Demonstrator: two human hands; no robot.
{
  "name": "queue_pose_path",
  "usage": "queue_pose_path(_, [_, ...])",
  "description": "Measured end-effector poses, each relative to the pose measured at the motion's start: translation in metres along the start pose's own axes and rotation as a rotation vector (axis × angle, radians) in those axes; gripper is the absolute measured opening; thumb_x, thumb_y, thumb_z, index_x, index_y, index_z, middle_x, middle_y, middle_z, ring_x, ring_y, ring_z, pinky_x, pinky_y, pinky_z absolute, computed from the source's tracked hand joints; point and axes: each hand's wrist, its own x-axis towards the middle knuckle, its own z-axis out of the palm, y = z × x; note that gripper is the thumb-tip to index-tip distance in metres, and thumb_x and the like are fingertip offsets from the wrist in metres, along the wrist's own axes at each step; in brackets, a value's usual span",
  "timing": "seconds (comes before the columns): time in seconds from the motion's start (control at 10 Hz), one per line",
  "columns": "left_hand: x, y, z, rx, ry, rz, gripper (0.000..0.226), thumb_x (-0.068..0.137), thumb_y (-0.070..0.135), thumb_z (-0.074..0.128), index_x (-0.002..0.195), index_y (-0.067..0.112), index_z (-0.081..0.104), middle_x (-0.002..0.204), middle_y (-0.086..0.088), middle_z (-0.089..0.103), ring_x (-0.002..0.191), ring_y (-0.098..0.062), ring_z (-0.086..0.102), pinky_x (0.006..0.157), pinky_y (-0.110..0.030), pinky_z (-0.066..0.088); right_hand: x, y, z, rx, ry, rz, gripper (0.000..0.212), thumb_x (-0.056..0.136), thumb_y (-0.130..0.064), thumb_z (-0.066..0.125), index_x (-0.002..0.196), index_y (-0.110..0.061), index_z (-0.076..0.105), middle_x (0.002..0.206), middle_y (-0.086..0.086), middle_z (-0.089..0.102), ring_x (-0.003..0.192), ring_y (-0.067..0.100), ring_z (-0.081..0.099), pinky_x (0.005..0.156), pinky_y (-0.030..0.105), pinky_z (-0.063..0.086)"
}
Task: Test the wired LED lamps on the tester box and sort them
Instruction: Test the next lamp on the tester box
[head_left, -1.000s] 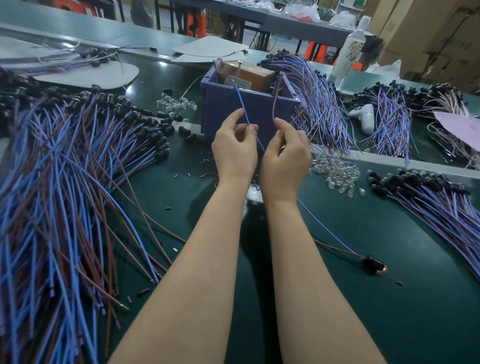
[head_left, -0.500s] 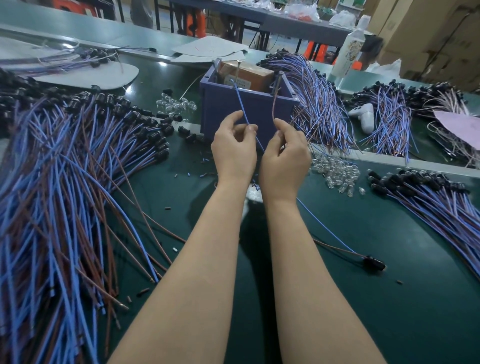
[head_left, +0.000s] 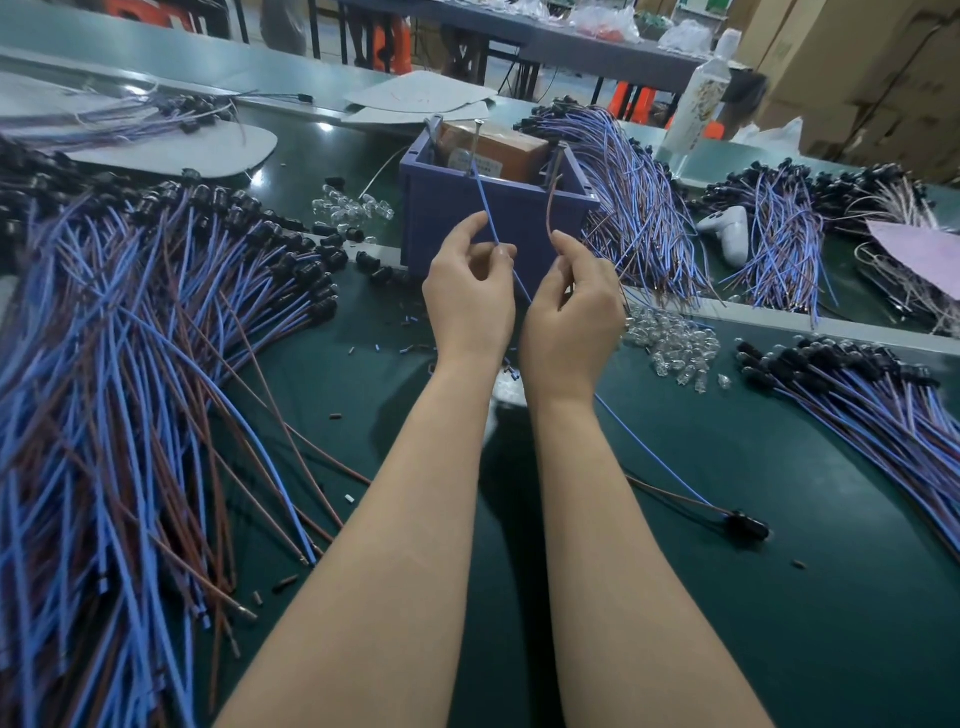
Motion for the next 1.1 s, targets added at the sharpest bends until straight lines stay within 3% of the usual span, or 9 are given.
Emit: queue_pose_path(1.1, [0.0014, -0.0009, -0.0007, 0.018, 0.008, -0.001, 0.034, 0.090, 0.006, 0.056, 0.124, 0.007, 0.055, 0.087, -0.002, 0.068, 0.091, -0.020, 0.066, 0.092, -0.040, 0.050, -0.0012, -0.0012, 0.0021, 0.033, 0.006, -0.012, 0.029, 0.094, -0.005, 0.047, 0.116, -0.009, 0.066, 0.102, 0.010, 0.064, 0.090, 0.021, 0.059, 0.073, 0.011, 0.032])
